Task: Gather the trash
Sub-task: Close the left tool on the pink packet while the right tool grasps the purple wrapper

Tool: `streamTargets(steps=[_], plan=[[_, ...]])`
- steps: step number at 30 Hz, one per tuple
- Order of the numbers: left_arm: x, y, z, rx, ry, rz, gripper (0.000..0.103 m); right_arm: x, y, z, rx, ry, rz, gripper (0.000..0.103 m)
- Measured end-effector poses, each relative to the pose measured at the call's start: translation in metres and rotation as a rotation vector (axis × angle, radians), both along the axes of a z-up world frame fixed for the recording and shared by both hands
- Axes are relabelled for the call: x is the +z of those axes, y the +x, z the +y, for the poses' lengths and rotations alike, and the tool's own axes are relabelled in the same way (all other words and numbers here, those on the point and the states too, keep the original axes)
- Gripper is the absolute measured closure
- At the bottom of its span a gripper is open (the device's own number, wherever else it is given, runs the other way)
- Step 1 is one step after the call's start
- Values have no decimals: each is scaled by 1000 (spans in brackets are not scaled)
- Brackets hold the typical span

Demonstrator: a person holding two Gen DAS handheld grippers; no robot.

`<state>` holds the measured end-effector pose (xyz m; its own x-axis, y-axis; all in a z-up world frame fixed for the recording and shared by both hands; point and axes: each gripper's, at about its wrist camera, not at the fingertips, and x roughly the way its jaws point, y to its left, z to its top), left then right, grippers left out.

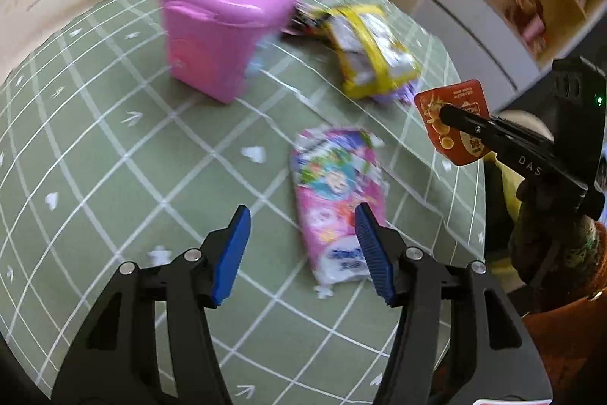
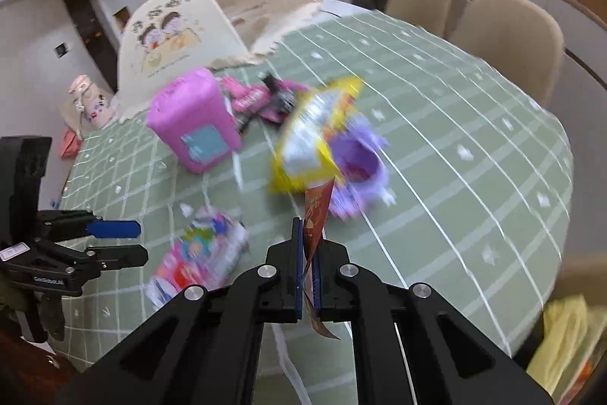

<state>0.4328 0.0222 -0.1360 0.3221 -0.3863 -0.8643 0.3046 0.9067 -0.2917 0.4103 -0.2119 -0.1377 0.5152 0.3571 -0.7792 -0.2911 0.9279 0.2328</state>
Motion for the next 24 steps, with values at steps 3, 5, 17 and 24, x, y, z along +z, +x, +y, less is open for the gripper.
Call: streamTargets(steps=[3, 5, 17, 24], plan=[[-4, 2, -21, -48, 45, 2, 49, -7, -11, -16, -52, 37, 14, 96], [-6, 4, -36, -73, 70, 0, 49, -10, -16, -24, -82, 57, 17, 94], [-22, 16, -58, -80, 257, -51, 49, -18, -27, -44, -129, 68, 16, 54], [-14, 28, -2, 90, 185, -34, 49, -39, -18, -19, -49, 43, 81, 54]])
